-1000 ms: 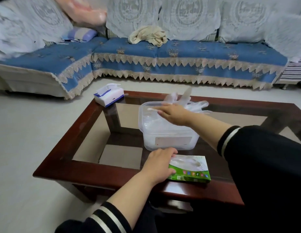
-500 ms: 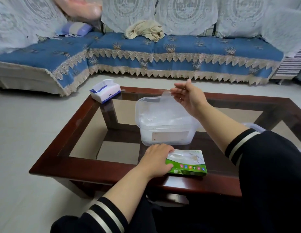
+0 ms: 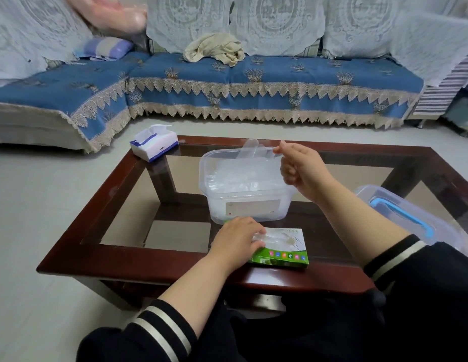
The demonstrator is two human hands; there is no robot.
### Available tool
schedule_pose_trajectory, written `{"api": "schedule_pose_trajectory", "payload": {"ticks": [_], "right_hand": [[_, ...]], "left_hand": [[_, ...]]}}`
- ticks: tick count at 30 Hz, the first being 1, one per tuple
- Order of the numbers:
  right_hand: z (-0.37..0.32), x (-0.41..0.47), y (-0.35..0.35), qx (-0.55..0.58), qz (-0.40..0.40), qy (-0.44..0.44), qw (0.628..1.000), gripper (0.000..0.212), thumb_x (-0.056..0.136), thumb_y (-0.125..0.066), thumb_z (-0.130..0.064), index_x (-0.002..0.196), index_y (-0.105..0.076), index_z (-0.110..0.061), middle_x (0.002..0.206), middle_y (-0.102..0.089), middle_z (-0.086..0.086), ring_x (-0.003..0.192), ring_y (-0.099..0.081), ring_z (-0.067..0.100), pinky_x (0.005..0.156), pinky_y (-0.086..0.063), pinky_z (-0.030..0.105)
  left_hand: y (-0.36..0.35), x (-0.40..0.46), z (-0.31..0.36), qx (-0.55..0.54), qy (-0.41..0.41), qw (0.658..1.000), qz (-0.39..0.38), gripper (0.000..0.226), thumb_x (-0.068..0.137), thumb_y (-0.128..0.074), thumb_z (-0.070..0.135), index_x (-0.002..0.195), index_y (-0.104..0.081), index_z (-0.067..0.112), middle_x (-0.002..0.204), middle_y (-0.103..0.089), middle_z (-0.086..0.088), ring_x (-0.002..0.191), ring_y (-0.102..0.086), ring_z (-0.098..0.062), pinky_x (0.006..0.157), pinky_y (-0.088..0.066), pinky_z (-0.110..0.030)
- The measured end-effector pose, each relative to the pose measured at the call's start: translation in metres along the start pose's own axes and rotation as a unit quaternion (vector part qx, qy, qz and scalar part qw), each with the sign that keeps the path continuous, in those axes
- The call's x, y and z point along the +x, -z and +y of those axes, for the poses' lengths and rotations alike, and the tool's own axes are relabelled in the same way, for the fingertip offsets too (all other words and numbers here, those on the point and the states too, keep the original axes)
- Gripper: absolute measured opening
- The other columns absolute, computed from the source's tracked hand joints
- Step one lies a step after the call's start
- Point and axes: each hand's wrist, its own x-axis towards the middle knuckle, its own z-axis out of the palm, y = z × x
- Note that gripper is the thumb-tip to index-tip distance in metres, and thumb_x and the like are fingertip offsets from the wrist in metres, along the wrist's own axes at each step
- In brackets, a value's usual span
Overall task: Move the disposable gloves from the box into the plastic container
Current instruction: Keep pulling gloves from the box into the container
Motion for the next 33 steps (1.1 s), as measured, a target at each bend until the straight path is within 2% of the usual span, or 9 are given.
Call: {"api": "schedule_pose_trajectory", "payload": {"ticks": [3,6,10,15,21,24,28,31,33], "right_hand": [[-0.012,-0.006,-0.004,-0.048,0.070,0.195,0.977,0.032,0.099,-0.048,-0.025,0.074,-0.060,-0.010,0.044,-0.041,-0.010,0.041,-0.031,0.006,0.044,-0.028,0.021],[-0.014,-0.003,-0.004,-0.280,0.165,0.355,0.876,0.032,0.099,-0.046,-0.031,0.089,-0.066,-0.008,0.067,-0.057,-0.015,0.062,-0.051,0.003,0.059,-0.040,0.025],[0.000,0.007,-0.017,-0.603,-0.068,0.115,0.786,0.056,0.097,-0.029,-0.056,0.123,-0.060,-0.017,0.121,-0.064,0.004,0.112,-0.057,0.021,0.092,-0.044,0.034],[0.037,0.026,-0.039,-0.667,-0.231,-0.067,0.705,0.078,0.088,-0.009,-0.073,0.142,-0.042,-0.028,0.148,-0.043,-0.001,0.136,-0.037,0.022,0.114,-0.020,0.049],[0.041,0.048,-0.049,-0.588,-0.234,-0.060,0.771,0.071,0.096,-0.015,-0.062,0.137,-0.051,-0.018,0.143,-0.049,0.007,0.131,-0.043,0.026,0.110,-0.029,0.041],[0.031,0.044,-0.038,-0.594,-0.121,0.133,0.784,0.053,0.102,-0.026,-0.046,0.114,-0.063,-0.009,0.111,-0.066,0.009,0.102,-0.058,0.024,0.089,-0.045,0.038],[0.025,0.004,-0.014,-0.468,0.054,0.432,0.769,0.047,0.102,-0.029,-0.034,0.096,-0.065,-0.004,0.083,-0.062,0.006,0.079,-0.053,0.020,0.071,-0.041,0.030],[0.040,-0.045,-0.006,-0.441,0.027,0.420,0.793,0.050,0.101,-0.029,-0.038,0.085,-0.063,-0.005,0.076,-0.060,0.006,0.072,-0.052,0.020,0.063,-0.039,0.029],[0.063,-0.067,-0.001,-0.508,-0.022,0.291,0.810,0.046,0.094,-0.040,-0.051,0.092,-0.063,-0.011,0.084,-0.063,0.001,0.079,-0.057,0.019,0.064,-0.041,0.030]], "left_hand": [[0.000,0.000,0.000,0.012,-0.011,1.000,0.010,0.022,0.091,-0.059,0.036,0.109,-0.062,0.024,0.114,-0.058,0.009,0.110,-0.047,-0.014,0.094,-0.038,-0.030],[-0.002,0.002,0.002,0.013,-0.022,0.999,0.023,0.023,0.092,-0.058,0.032,0.111,-0.063,0.021,0.113,-0.060,0.006,0.109,-0.048,-0.016,0.094,-0.039,-0.033],[-0.005,0.006,0.004,0.025,-0.020,0.999,0.024,0.028,0.093,-0.058,0.034,0.117,-0.065,0.022,0.112,-0.058,0.003,0.111,-0.048,-0.018,0.091,-0.040,-0.032],[-0.007,0.007,0.005,0.032,0.000,0.999,0.016,0.029,0.095,-0.054,0.038,0.117,-0.067,0.025,0.109,-0.056,0.004,0.107,-0.046,-0.017,0.087,-0.043,-0.035],[-0.008,0.009,0.004,0.024,0.003,0.999,0.034,0.023,0.096,-0.054,0.036,0.108,-0.070,0.026,0.105,-0.058,0.006,0.105,-0.049,-0.016,0.083,-0.044,-0.035],[-0.009,0.010,0.004,0.029,-0.006,0.999,0.043,0.020,0.095,-0.056,0.032,0.102,-0.072,0.022,0.102,-0.060,0.004,0.103,-0.051,-0.019,0.079,-0.045,-0.035],[-0.010,0.011,0.002,0.024,-0.019,0.998,0.056,0.017,0.094,-0.058,0.029,0.095,-0.071,0.018,0.098,-0.061,0.003,0.101,-0.052,-0.020,0.077,-0.046,-0.039],[-0.010,0.013,-0.001,0.030,-0.019,0.998,0.057,0.016,0.095,-0.054,0.024,0.098,-0.069,0.019,0.101,-0.061,0.004,0.102,-0.052,-0.019,0.080,-0.044,-0.036],[-0.011,0.015,-0.001,0.037,-0.020,0.997,0.063,0.016,0.094,-0.054,0.024,0.097,-0.068,0.019,0.101,-0.062,0.003,0.102,-0.052,-0.020,0.080,-0.044,-0.037]]}}
